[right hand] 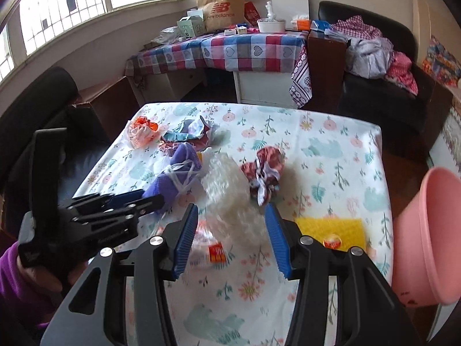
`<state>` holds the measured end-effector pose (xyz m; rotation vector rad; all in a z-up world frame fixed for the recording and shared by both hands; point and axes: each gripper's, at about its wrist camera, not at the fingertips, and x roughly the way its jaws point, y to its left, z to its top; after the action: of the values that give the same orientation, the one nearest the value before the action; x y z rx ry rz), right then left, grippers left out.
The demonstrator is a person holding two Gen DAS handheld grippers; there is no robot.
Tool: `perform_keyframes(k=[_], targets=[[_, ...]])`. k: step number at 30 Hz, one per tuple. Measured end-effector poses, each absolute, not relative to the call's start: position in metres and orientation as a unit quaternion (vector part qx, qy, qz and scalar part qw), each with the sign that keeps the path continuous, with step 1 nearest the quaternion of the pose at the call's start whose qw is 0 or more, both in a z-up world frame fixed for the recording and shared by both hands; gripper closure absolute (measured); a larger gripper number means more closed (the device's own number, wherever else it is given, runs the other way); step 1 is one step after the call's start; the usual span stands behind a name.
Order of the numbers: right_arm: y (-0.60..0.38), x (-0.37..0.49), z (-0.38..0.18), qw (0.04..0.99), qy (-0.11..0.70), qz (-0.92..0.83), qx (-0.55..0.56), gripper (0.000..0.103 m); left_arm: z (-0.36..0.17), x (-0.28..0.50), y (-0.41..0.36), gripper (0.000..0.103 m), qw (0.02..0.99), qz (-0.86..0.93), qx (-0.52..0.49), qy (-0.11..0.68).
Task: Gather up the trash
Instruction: 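Grasp the purple cloth with the left tool while the right grasps bubble wrap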
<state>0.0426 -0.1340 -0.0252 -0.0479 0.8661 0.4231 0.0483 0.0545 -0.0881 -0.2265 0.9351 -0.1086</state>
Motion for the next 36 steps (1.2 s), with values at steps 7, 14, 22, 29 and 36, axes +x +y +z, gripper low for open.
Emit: perform_keyframes(k=[7, 14, 22, 29, 36], targets=[[-0.112, 0.06, -0.03, 0.885, 0.421, 0.194, -0.05, 0.054, -0.085, 0.042, 0.064, 0.081, 0.888, -0.045, -0.127, 0.441], [-0.097, 0.07, -0.049, 0.877, 0.437, 0.183, -0.075, 0.054, -0.084, 0.034, 0.068, 0.096, 0.89, -0.049, -0.131, 0.434], [-0.098, 0.069, -0.056, 0.877, 0.437, 0.184, -0.078, 0.061, -0.084, 0.03, 0.071, 0.096, 0.891, -0.052, -0.133, 0.432], [-0.119, 0.05, -0.042, 0.892, 0.415, 0.16, -0.081, 0.062, -0.083, 0.026, 0.068, 0.097, 0.892, -0.052, -0.128, 0.431], [-0.161, 0.027, -0.034, 0.897, 0.421, 0.117, -0.067, 0.062, -0.079, 0.022, 0.061, 0.097, 0.893, -0.054, -0.119, 0.43]])
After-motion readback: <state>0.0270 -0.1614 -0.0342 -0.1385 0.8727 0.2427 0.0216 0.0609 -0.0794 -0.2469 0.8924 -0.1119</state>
